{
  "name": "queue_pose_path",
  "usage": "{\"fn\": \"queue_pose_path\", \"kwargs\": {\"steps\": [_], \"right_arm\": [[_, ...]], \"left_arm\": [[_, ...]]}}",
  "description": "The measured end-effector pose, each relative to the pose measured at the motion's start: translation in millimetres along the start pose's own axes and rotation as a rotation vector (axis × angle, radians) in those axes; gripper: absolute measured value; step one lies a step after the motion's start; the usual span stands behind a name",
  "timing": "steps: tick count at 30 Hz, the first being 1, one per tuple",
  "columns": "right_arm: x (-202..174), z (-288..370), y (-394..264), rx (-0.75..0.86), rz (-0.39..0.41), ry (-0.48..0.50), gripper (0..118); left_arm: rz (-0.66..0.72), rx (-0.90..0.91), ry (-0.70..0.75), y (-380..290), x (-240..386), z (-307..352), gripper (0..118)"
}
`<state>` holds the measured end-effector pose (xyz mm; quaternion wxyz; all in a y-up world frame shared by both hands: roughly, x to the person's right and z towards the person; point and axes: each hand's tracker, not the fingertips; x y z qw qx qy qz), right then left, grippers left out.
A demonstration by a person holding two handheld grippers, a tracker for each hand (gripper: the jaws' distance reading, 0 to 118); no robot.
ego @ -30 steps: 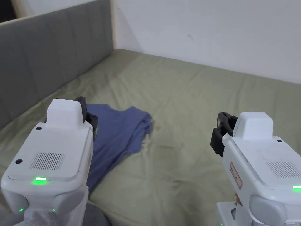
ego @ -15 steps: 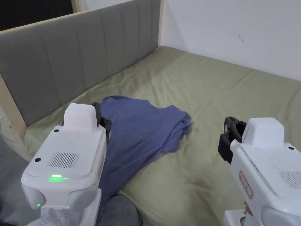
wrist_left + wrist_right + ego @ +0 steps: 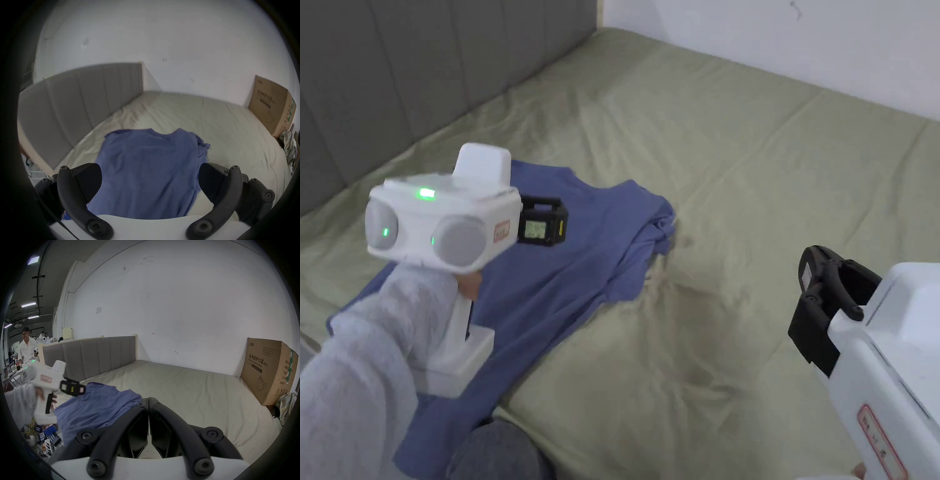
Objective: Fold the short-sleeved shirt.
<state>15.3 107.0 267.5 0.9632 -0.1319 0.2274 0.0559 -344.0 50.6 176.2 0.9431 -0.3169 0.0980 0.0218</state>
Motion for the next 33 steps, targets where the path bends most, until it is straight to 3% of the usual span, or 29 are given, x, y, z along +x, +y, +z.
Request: {"fn": "queue_pose_path", "kwargs": {"steps": [9,14,15,17,18,19,20,21,23,26,33], "right_arm": [[27,-62,-20,-0.129,0.005,-0.007,0],[38,-85,-31,-0.163,-0.002,-0.014,0],[38,-87,-33,-0.17,0.001,-0.023,0],[40,-88,-35,-0.17,-0.01,-0.031,0],[41,-88,-36,-0.172,-0.021,-0.029,0],[41,-90,-37,-0.179,-0.024,-0.03,0],[41,-90,-37,-0.188,-0.02,-0.032,0],[40,-89,-38,-0.191,-0.013,-0.036,0],[39,-84,-38,-0.183,-0.015,-0.041,0],[36,-74,-35,-0.176,-0.025,-0.048,0],[30,-34,-23,-0.147,-0.018,-0.059,0]], "left_arm": [[0.042,-0.471,-0.058,42,7,-176,118],[-0.061,-0.477,0.026,31,14,-221,118],[-0.096,-0.509,0.013,28,15,-226,113],[-0.136,-0.612,0.006,25,19,-233,88],[-0.056,-0.59,-0.07,27,17,-230,85],[-0.02,-0.564,-0.045,30,18,-226,83],[-0.054,-0.569,-0.033,31,19,-225,73],[-0.053,-0.558,-0.075,34,19,-221,55],[-0.07,-0.531,-0.028,33,19,-214,0],[-0.06,-0.474,-0.026,28,18,-193,0],[0.209,-0.246,-0.07,39,-14,-105,0]]}}
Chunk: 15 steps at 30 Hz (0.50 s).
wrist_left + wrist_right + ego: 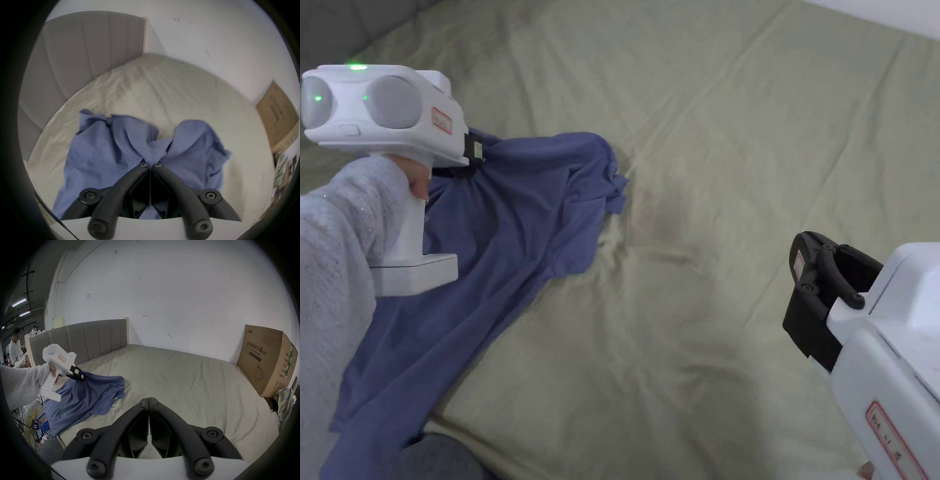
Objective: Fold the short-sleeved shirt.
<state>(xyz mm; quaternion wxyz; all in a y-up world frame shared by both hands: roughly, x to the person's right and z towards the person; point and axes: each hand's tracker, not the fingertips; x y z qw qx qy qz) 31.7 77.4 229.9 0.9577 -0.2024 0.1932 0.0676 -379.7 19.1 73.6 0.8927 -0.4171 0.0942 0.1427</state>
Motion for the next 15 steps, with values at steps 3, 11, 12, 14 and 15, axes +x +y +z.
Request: {"fn": "queue_pose_path", "kwargs": {"steps": [3,11,12,14,15], "right_arm": [[0,22,2,0.028,-0.016,-0.005,0],[5,87,8,0.103,-0.013,-0.039,0],[8,95,8,0.114,-0.016,-0.046,0],[13,109,9,0.137,-0.023,-0.07,0],[16,117,10,0.146,-0.024,-0.08,0]], "left_arm": [[0.081,0.084,-0.024,2,-12,46,0],[0.016,0.309,-0.039,46,8,190,0],[0.014,0.353,-0.046,50,15,211,0],[-0.019,0.448,-0.08,55,33,251,0],[-0.048,0.487,-0.106,60,43,273,0]]}}
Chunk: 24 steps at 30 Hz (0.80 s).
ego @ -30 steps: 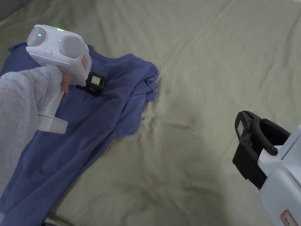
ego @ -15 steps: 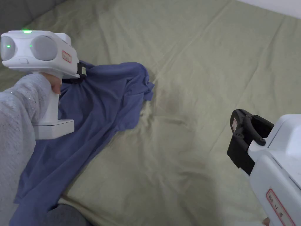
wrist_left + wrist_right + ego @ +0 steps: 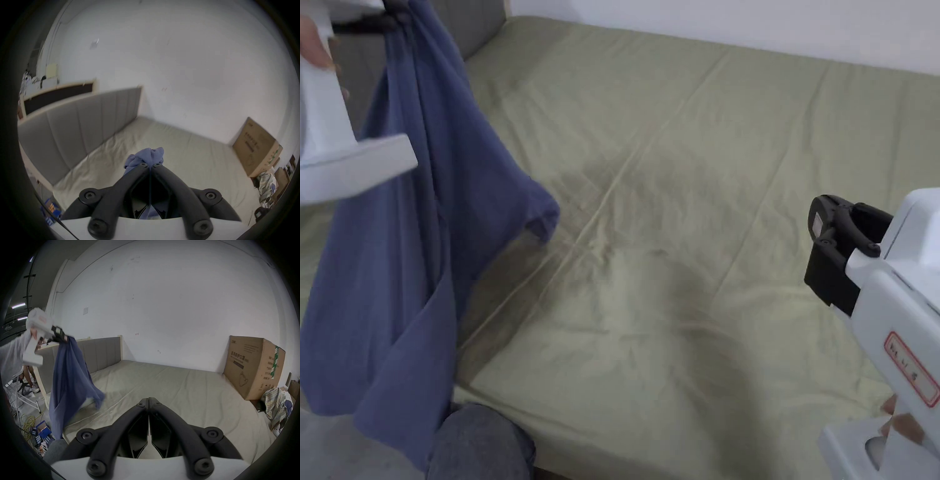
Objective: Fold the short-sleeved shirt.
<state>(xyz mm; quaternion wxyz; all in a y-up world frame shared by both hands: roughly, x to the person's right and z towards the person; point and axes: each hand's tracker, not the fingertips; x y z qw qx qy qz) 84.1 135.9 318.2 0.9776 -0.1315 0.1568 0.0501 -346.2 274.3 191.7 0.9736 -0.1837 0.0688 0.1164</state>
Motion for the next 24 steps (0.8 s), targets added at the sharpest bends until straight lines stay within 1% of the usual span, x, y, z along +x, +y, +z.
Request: {"fn": "queue_pose_path", "kwargs": {"steps": [2,4,7,10,14,17,19,21,24], "right_arm": [[7,13,4,0.02,-0.002,-0.027,0],[14,27,10,0.046,-0.02,-0.045,0],[23,45,20,0.092,-0.013,-0.096,0],[32,63,30,0.131,-0.022,-0.132,0],[42,84,39,0.167,-0.006,-0.194,0],[50,96,40,0.173,-0.013,-0.232,0],[54,103,38,0.171,-0.018,-0.265,0],[58,109,35,0.168,-0.026,-0.28,0],[62,115,28,0.153,-0.027,-0.311,0]], "left_arm": [[-0.02,0.063,-0.057,29,22,26,0],[-0.048,0.133,-0.102,59,49,55,0],[-0.078,0.227,-0.172,95,87,86,0],[-0.06,0.276,-0.263,122,124,111,0],[-0.08,0.304,-0.322,144,172,119,0],[-0.042,0.253,-0.411,146,203,109,0],[-0.054,0.229,-0.417,137,227,97,0],[-0.09,0.184,-0.416,121,247,82,0],[-0.154,0.084,-0.421,77,274,56,0]]}}
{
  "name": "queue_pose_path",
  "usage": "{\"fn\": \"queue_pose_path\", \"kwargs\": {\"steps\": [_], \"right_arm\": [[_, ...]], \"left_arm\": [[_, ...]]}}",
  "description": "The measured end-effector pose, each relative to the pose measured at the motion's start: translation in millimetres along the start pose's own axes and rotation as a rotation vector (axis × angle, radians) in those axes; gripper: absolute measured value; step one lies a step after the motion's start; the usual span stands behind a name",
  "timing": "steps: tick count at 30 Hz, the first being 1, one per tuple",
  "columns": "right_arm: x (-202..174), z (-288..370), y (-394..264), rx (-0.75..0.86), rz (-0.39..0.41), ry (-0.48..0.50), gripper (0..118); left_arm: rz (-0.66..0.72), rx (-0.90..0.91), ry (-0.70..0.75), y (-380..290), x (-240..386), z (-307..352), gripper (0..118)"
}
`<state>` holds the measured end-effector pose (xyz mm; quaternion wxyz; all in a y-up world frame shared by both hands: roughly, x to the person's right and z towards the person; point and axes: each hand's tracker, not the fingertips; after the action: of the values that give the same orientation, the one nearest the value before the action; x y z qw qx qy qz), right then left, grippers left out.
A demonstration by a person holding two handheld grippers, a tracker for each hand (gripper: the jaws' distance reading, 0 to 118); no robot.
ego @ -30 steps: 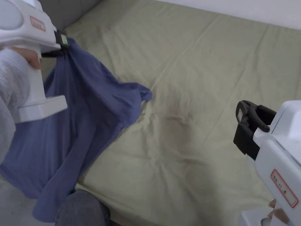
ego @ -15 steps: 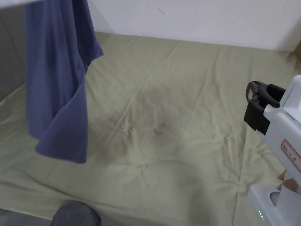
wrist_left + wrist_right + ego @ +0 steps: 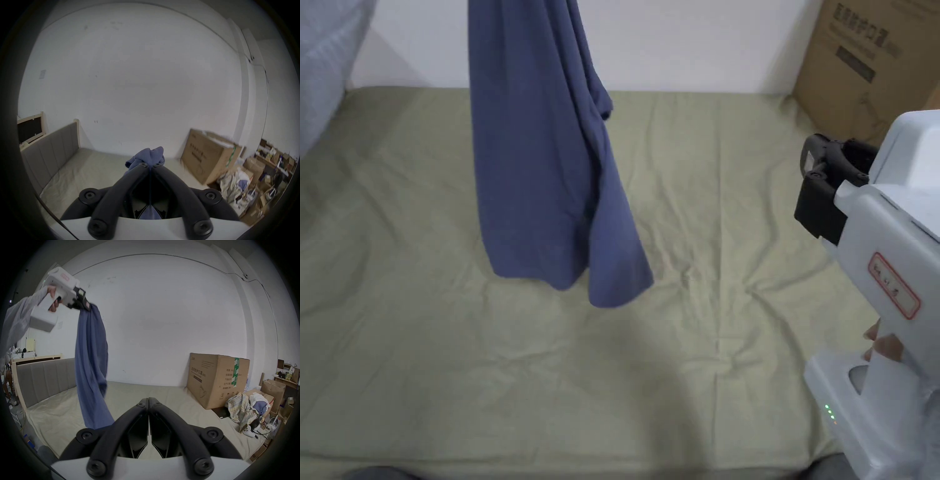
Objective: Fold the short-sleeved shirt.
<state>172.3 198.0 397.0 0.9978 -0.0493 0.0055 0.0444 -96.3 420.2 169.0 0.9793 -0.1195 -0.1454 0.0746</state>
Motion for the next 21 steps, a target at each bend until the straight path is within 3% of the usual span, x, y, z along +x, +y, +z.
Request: {"fn": "queue_pose_path", "kwargs": {"steps": [9,13,18,21], "right_arm": [[11,2,-42,-0.097,-0.049,-0.05,0],[16,-5,-60,-0.161,-0.062,-0.06,0],[21,-14,-72,-0.205,-0.059,-0.067,0],[22,-19,-75,-0.217,-0.058,-0.064,0]], "left_arm": [[-0.14,-0.472,-0.024,-240,13,-90,0],[-0.181,-0.692,0.017,-352,13,-104,0],[-0.178,-0.899,0.04,-439,11,-109,1],[-0.153,-0.896,0.027,-451,7,-100,39]]}}
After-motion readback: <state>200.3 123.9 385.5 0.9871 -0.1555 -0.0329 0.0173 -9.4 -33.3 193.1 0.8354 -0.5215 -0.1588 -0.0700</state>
